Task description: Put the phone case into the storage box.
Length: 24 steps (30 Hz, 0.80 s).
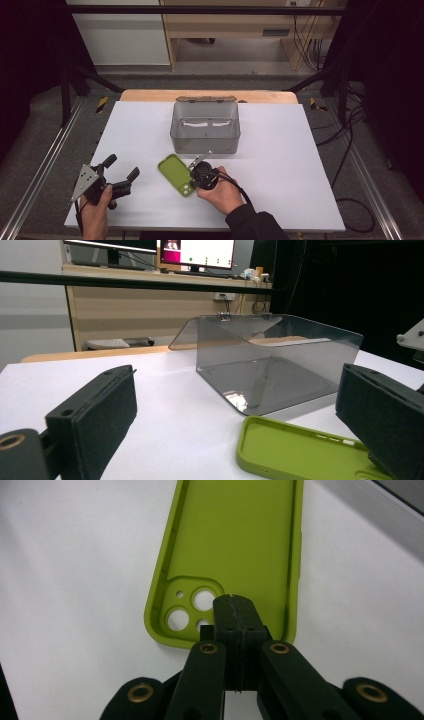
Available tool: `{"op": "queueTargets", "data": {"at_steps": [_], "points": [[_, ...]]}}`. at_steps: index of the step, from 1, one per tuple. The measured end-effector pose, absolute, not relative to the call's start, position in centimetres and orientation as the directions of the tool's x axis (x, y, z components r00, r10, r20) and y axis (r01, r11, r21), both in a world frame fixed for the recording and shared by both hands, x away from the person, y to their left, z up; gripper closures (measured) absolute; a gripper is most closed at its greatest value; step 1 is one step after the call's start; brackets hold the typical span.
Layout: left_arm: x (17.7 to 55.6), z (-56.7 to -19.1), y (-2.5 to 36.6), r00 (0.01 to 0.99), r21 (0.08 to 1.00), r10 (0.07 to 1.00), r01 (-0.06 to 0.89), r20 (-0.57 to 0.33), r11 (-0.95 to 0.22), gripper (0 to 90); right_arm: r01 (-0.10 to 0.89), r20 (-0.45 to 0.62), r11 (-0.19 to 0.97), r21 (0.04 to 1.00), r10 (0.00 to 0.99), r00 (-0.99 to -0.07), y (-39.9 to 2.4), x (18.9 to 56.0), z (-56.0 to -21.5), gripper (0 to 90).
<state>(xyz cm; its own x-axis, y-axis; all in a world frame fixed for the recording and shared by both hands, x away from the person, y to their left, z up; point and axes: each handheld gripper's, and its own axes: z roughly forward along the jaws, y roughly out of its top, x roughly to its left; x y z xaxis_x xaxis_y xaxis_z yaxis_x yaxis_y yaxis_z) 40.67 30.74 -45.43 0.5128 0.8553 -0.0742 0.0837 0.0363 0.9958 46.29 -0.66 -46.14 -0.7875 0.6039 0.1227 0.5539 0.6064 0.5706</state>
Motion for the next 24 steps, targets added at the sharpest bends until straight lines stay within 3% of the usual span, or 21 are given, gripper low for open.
{"op": "queueTargets", "data": {"at_steps": [24], "points": [[40.6, -45.4, 30.6, 0.519, 0.996, 0.852, 0.089, -0.065, 0.021, 3.1, 0.533, 0.094, 0.657, 0.534, 0.580, -0.809, -5.3, 44.0, -45.8, 90.0]]}}
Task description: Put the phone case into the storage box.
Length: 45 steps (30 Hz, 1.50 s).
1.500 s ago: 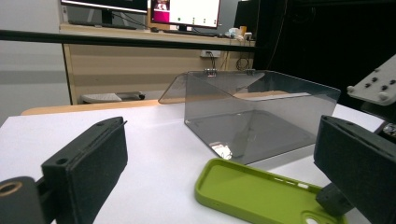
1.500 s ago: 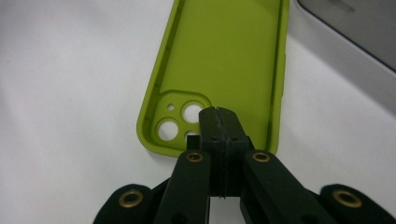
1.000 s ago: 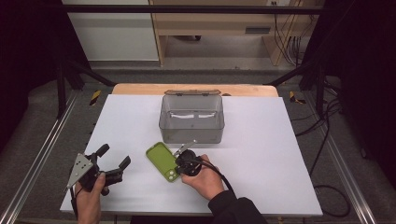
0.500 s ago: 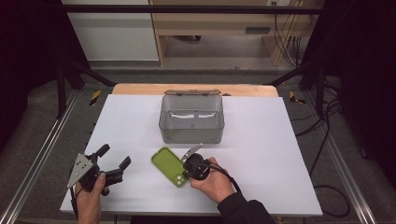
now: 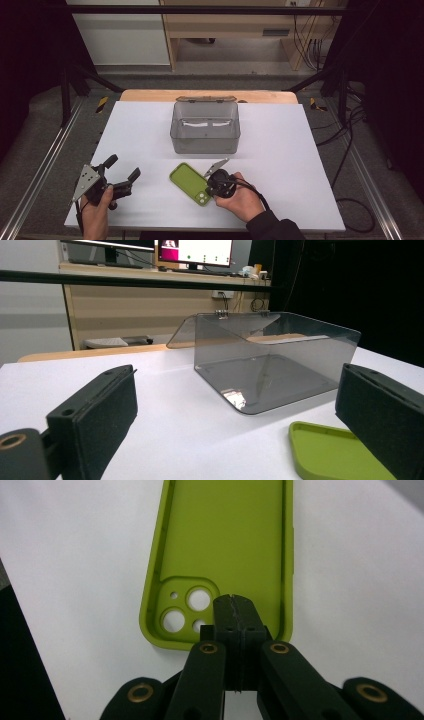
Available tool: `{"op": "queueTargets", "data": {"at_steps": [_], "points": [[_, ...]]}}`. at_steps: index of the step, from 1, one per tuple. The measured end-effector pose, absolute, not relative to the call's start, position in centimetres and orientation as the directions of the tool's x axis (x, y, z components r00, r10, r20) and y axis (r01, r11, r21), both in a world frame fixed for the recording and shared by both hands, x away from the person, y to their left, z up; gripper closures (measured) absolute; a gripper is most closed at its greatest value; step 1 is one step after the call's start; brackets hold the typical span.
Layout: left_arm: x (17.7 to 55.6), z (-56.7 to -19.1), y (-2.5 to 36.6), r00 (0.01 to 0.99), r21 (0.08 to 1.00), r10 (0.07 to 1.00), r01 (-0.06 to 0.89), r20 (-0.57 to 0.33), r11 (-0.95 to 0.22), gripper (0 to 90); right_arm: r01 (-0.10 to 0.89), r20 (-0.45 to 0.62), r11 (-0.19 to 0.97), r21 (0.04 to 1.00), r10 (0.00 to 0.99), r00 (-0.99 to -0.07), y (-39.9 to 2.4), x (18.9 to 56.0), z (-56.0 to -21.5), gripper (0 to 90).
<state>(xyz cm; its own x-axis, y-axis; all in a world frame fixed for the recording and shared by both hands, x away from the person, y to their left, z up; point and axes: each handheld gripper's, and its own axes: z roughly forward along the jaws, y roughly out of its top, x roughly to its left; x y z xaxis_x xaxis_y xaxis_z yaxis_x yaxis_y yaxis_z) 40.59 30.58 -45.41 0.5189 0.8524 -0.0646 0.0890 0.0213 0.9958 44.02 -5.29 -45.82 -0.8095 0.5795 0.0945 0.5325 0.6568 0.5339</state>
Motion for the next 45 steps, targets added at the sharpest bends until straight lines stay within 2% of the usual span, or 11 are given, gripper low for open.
{"op": "queueTargets", "data": {"at_steps": [17, 24, 31, 34, 35, 36, 37, 38, 40, 41, 45], "points": [[40.6, -45.4, 30.4, 0.524, 0.996, 0.849, 0.090, -0.059, 0.013, 3.2, 0.535, 0.085, 0.643, 0.547, 0.593, -0.800, -8.2, 43.1, -45.9, 90.0], [40.6, -45.4, 30.4, 0.523, 0.996, 0.850, 0.090, -0.059, 0.014, 3.2, 0.516, 0.103, 0.568, 0.641, 0.603, -0.791, -9.0, 42.9, -45.8, 90.0], [40.5, -45.4, 30.3, 0.525, 0.996, 0.849, 0.088, -0.061, 0.017, 3.2, 0.496, 0.093, 0.543, 0.677, 0.606, -0.790, -8.9, 42.4, -45.3, 86.9], [40.5, -45.5, 30.3, 0.526, 0.996, 0.848, 0.088, -0.061, 0.017, 3.1, 0.475, 0.071, 0.539, 0.696, 0.606, -0.792, -8.6, 42.1, -45.1, 75.3], [40.5, -45.5, 30.2, 0.527, 0.996, 0.848, 0.087, -0.064, 0.021, 2.9, 0.468, 0.059, 0.538, 0.701, 0.611, -0.790, -8.4, 41.9, -45.1, 63.9], [40.5, -45.5, 30.2, 0.527, 0.996, 0.848, 0.087, -0.064, 0.021, 2.9, 0.470, 0.055, 0.536, 0.701, 0.616, -0.786, -8.3, 41.9, -45.0, 58.1], [40.4, -45.5, 30.2, 0.527, 0.996, 0.847, 0.087, -0.064, 0.021, 2.9, 0.470, 0.055, 0.536, 0.701, 0.616, -0.786, -8.3, 41.9, -45.0, 58.1], [40.4, -45.5, 30.2, 0.528, 0.996, 0.847, 0.087, -0.063, 0.020, 2.8, 0.465, 0.038, 0.542, 0.700, 0.622, -0.782, -8.1, 41.7, -45.0, 49.6], [40.4, -45.5, 30.2, 0.527, 0.996, 0.847, 0.087, -0.064, 0.021, 2.8, 0.463, 0.033, 0.540, 0.703, 0.626, -0.779, -8.0, 41.7, -45.0, 45.3], [40.4, -45.5, 30.2, 0.527, 0.996, 0.847, 0.087, -0.064, 0.021, 2.6, 0.471, 0.036, 0.539, 0.698, 0.630, -0.776, -7.7, 41.5, -45.0, 34.9], [40.4, -45.5, 30.2, 0.525, 0.996, 0.848, 0.086, -0.066, 0.025, 2.5, 0.472, 0.019, 0.552, 0.687, 0.635, -0.772, -7.4, 41.2, -45.0, 25.7]]}}
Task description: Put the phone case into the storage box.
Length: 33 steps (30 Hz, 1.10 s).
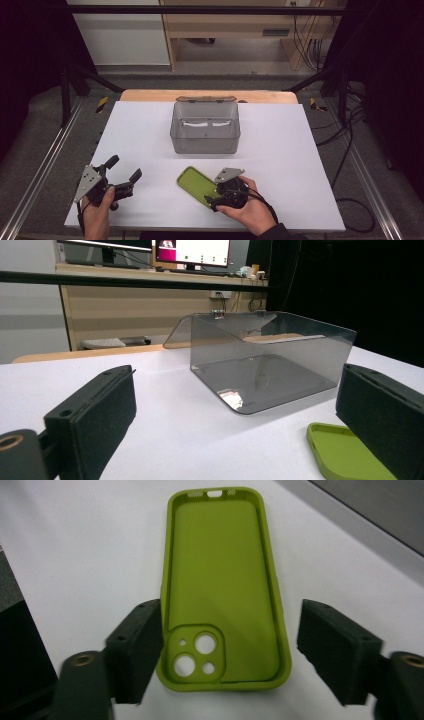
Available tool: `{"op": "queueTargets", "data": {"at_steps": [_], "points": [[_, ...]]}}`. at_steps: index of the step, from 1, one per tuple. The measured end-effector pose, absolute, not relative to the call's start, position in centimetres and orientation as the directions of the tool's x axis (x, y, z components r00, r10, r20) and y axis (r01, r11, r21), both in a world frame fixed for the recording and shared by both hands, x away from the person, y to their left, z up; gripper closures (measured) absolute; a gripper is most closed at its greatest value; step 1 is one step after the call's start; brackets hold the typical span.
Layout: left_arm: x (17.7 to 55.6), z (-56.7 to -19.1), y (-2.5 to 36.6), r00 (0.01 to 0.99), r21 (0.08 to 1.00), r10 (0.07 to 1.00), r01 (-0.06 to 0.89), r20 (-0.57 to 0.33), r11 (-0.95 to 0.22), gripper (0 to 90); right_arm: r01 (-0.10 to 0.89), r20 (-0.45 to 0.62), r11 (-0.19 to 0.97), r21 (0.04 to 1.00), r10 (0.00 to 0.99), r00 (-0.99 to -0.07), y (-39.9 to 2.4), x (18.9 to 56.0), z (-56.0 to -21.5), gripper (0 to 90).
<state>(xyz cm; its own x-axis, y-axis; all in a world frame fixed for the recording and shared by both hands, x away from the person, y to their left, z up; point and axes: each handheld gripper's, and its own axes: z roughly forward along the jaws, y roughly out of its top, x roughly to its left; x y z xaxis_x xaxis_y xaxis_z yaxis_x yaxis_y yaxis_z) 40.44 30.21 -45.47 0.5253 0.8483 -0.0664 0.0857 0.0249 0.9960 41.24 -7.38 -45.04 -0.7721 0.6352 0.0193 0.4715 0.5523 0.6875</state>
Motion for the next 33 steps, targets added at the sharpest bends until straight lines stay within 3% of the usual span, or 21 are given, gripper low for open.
{"op": "queueTargets", "data": {"at_steps": [2, 7, 11, 24, 29, 33], "points": [[40.4, -45.5, 30.3, 0.525, 0.996, 0.849, 0.084, -0.064, 0.023, 2.4, 0.483, 0.020, 0.554, 0.678, 0.643, -0.766, -7.1, 41.0, -45.1, 16.5], [40.4, -45.4, 30.3, 0.524, 0.996, 0.849, 0.082, -0.069, 0.030, 2.4, 0.485, 0.021, 0.563, 0.669, 0.638, -0.770, -6.5, 40.7, -45.2, 6.8], [40.4, -45.4, 30.3, 0.524, 0.996, 0.849, 0.082, -0.068, 0.029, 2.4, 0.481, 0.022, 0.576, 0.661, 0.626, -0.780, -6.1, 40.4, -45.3, 7.6], [40.4, -45.4, 30.2, 0.527, 0.996, 0.847, 0.081, -0.067, 0.028, 2.4, 0.462, 0.021, 0.618, 0.637, 0.584, -0.811, -5.2, 39.7, -45.5, 22.9], [40.4, -45.4, 30.2, 0.528, 0.996, 0.846, 0.079, -0.066, 0.029, 2.4, 0.457, 0.007, 0.625, 0.633, 0.586, -0.810, -5.3, 39.6, -45.6, 38.6], [40.4, -45.4, 30.2, 0.529, 0.996, 0.846, 0.079, -0.067, 0.030, 2.4, 0.458, 0.003, 0.631, 0.626, 0.586, -0.811, -5.2, 39.5, -45.7, 45.3]]}}
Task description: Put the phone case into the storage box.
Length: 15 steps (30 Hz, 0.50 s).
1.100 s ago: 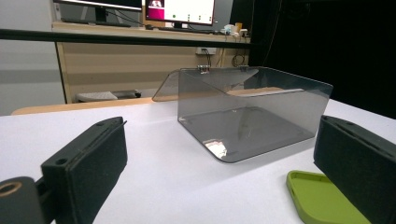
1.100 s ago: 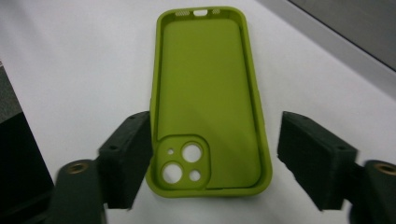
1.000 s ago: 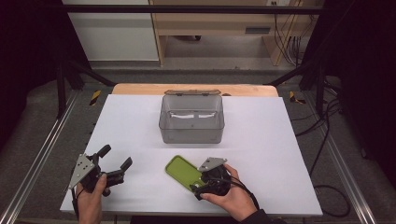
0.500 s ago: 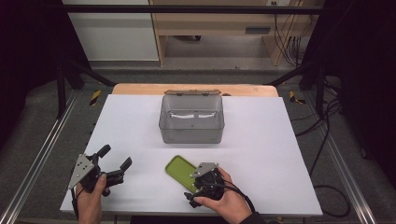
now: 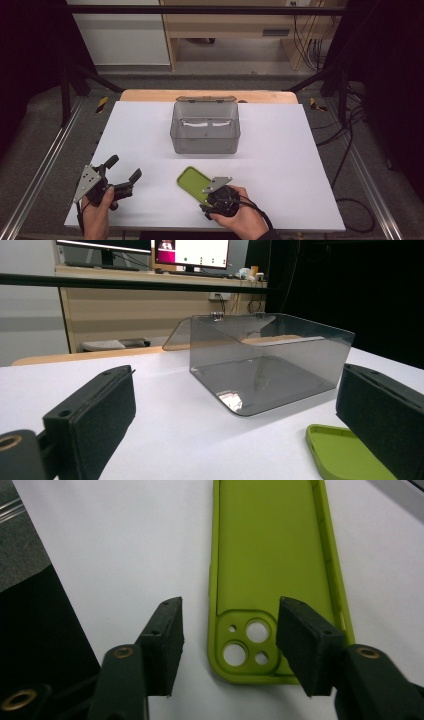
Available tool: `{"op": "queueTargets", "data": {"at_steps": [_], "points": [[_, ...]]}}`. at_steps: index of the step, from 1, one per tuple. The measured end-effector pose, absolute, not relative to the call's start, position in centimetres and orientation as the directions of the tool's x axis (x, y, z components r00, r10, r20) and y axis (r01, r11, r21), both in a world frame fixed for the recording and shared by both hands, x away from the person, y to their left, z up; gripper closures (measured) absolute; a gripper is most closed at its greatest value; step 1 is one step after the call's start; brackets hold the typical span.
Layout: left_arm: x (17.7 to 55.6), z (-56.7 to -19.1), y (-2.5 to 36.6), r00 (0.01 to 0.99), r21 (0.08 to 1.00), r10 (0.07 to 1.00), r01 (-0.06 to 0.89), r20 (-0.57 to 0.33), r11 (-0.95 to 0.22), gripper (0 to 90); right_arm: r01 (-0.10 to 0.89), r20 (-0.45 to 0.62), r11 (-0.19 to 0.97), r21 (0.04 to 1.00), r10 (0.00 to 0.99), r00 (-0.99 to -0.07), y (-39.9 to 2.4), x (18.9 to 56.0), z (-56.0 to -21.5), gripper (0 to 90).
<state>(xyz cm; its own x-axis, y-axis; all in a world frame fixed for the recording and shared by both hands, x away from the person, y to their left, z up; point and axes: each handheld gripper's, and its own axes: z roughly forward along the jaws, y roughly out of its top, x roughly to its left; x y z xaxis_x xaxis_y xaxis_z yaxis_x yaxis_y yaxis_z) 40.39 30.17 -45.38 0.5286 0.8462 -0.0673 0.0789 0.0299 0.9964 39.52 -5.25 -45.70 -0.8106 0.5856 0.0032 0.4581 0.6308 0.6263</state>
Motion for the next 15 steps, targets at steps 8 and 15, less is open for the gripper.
{"op": "queueTargets", "data": {"at_steps": [8, 15], "points": [[40.39, -45.36, 30.19, 0.528, 0.996, 0.846, 0.079, -0.067, 0.029, 2.4, 0.457, 0.006, 0.640, 0.618, 0.577, -0.817, -5.00, 39.51, -46.07, 57.4], [40.38, -45.35, 30.22, 0.529, 0.997, 0.846, 0.078, -0.063, 0.025, 2.5, 0.453, -0.001, 0.654, 0.606, 0.570, -0.822, -4.60, 39.38, -46.56, 64.2]]}}
